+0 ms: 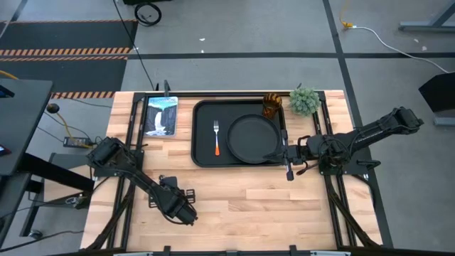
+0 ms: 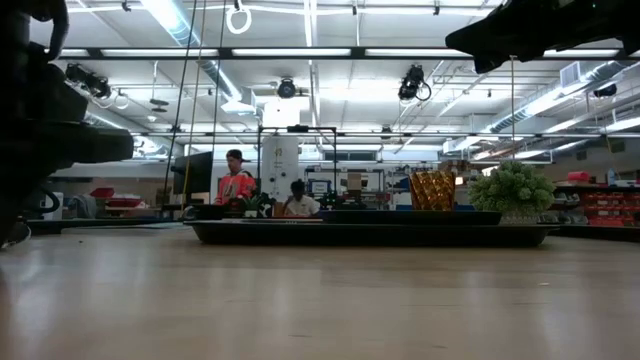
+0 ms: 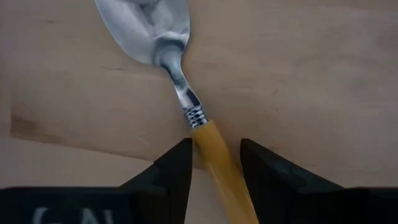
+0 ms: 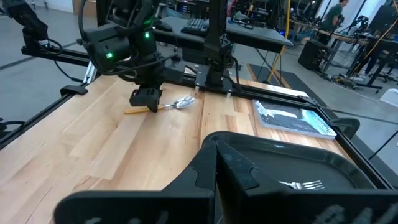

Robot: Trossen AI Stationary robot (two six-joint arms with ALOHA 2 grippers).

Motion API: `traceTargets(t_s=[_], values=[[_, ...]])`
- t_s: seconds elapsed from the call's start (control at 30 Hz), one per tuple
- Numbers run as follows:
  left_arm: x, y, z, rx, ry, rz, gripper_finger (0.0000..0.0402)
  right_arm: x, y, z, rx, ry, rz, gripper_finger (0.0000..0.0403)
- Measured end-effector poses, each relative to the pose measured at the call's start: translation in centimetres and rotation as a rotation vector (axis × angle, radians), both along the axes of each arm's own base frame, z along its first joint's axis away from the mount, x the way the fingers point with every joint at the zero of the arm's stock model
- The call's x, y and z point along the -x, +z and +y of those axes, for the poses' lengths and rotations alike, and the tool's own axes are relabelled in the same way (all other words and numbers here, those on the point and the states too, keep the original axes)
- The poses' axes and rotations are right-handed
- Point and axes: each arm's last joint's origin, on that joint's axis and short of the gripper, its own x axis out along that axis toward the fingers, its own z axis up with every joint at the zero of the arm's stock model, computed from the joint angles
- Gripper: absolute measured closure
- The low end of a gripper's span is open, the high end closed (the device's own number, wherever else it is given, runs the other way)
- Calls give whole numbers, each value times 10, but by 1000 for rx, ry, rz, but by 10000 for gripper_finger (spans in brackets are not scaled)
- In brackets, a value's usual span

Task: Pick and place plate/cup/fork/spoon on tray
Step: Put the yellow spoon on the black tray to the left of the orange fork

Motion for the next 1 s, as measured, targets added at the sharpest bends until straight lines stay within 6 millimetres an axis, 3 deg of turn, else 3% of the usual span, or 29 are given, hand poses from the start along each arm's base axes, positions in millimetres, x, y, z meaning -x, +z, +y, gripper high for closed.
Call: traceTargets(t_s=[0.3, 0.73, 0.83, 1.0], values=[[0, -3, -1, 35, -50, -11, 268, 0, 0, 0, 0, 0, 1, 394], [-2, -3, -2, 55, -271, 18, 338, 0, 0, 0, 0, 0, 1, 394], [-2, -3, -2, 52, -230, 11, 331, 0, 0, 0, 0, 0, 1, 394], [-2, -3, -2, 51, -177, 5, 283, 0, 0, 0, 0, 0, 1, 394]])
